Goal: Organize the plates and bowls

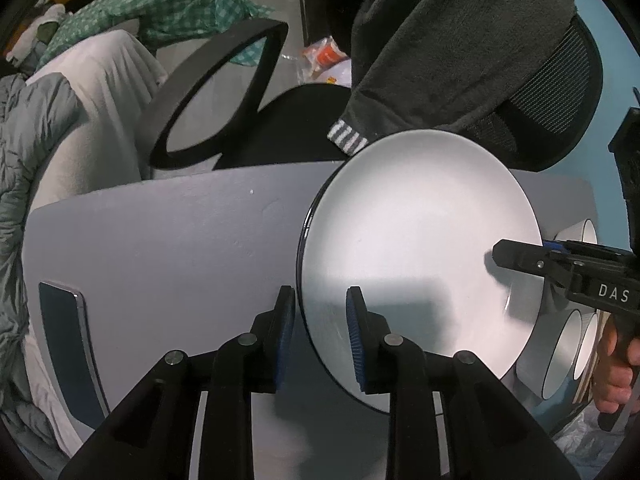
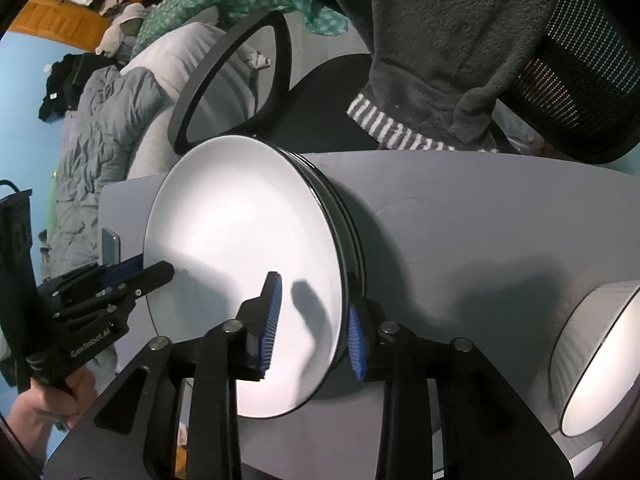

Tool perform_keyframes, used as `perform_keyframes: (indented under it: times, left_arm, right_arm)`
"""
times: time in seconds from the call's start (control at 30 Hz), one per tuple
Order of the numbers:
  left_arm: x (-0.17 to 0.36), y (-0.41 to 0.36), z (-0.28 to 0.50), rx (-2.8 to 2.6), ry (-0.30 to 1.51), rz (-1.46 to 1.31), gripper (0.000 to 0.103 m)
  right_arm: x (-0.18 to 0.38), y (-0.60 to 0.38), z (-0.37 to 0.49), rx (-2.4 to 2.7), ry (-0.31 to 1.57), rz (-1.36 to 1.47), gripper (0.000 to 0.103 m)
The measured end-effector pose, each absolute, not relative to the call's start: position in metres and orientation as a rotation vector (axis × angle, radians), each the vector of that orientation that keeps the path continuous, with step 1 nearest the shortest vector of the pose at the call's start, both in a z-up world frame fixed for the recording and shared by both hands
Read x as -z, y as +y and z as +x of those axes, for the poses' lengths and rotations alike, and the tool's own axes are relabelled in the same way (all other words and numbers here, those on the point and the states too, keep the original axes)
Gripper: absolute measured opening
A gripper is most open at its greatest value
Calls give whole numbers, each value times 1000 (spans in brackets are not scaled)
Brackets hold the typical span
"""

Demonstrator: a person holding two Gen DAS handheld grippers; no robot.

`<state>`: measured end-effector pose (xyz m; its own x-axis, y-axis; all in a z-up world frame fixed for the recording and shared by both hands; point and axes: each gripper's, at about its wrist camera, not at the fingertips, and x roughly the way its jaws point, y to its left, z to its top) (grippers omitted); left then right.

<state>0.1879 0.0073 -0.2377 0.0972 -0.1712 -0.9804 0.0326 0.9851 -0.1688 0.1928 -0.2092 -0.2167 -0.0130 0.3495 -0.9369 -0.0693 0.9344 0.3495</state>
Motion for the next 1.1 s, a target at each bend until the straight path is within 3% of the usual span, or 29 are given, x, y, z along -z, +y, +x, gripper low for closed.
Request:
perform_keyframes:
  times: [0.07,0.23,0.3,0.5,0.7,1.1]
  left_arm:
    - [233,9,184,153,1455,-106,27]
    - [220,13,175,142,1413,-107,43]
    - [214,14,170,139,1404,-110,47]
    - [193,17,152,141,1360,-134,48]
    - [159,14,124,156,1281,-127,61]
    - [109,-16,71,275,1177,-60,72]
  right_arm:
    - [215,-207,193,-322,1560,218,32]
    - [206,-208,190,-284,1558,219,40]
    - [199,-208,187,-231,1531,171,60]
    - [183,-207,178,-205,1484,156,60]
    - [148,-200,150,-161,1396,61,60]
    - [98,-207,81,-95,1290,52,64]
